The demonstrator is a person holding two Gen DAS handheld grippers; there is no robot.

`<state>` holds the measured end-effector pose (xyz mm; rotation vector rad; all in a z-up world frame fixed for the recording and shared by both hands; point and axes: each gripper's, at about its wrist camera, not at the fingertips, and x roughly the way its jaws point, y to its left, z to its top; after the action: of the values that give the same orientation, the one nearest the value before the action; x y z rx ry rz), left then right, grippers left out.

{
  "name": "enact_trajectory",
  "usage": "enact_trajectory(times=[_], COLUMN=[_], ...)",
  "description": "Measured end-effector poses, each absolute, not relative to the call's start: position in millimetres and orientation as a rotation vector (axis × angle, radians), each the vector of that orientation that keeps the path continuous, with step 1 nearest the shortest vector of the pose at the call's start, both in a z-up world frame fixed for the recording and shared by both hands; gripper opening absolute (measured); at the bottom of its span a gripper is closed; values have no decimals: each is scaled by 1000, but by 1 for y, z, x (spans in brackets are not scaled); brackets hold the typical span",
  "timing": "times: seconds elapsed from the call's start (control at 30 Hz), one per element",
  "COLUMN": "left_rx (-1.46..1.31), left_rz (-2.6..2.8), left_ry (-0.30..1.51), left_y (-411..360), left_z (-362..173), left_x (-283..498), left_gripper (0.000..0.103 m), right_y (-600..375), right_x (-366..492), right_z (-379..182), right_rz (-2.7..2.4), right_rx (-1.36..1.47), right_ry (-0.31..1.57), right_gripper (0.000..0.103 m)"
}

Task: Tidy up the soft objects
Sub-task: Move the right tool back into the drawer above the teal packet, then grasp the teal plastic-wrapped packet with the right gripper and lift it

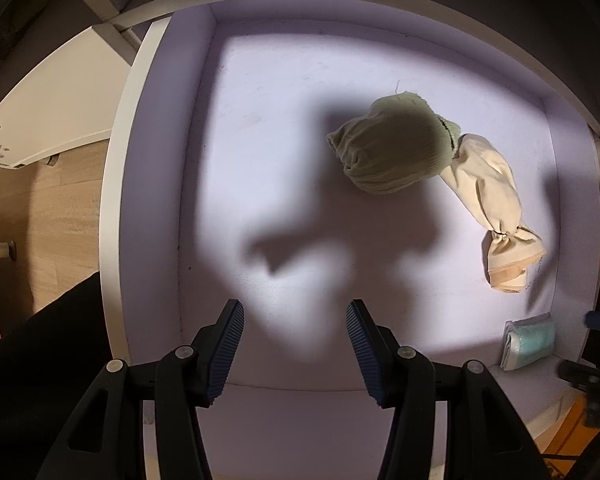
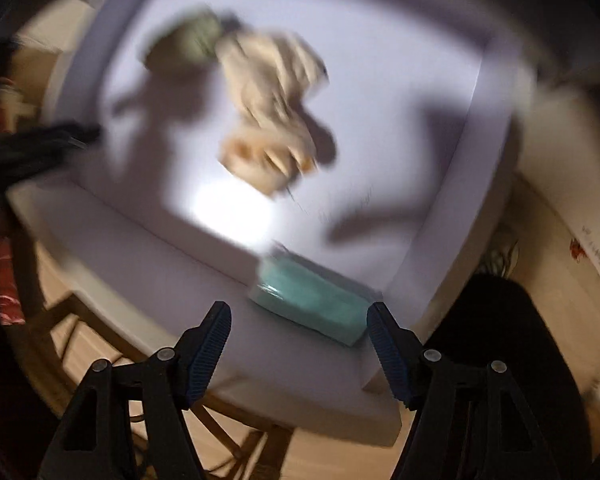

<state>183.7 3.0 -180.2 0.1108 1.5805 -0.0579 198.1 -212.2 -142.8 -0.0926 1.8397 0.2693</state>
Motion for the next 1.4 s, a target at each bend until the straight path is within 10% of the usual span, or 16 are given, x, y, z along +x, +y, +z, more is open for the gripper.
enact_trajectory(times=[0.43,0.77,1.4], left_rx=[109,106,110], left_rz=[-80,-67,-76], left_ry=[1570,1568,1569], left_y=[-10,-14,-12], left_z=[-172,-171,-182], left_x=[188,184,180], left_gripper=[54,54,54], right_y=[-201,-213,-183], right_x=[202,248,232], right_z=[-201,-148,-214], right_rz=[275,189,318], right_rx=[-242,-222,-529], right_ry=[1963,1622,1839], right_gripper=[81,81,87])
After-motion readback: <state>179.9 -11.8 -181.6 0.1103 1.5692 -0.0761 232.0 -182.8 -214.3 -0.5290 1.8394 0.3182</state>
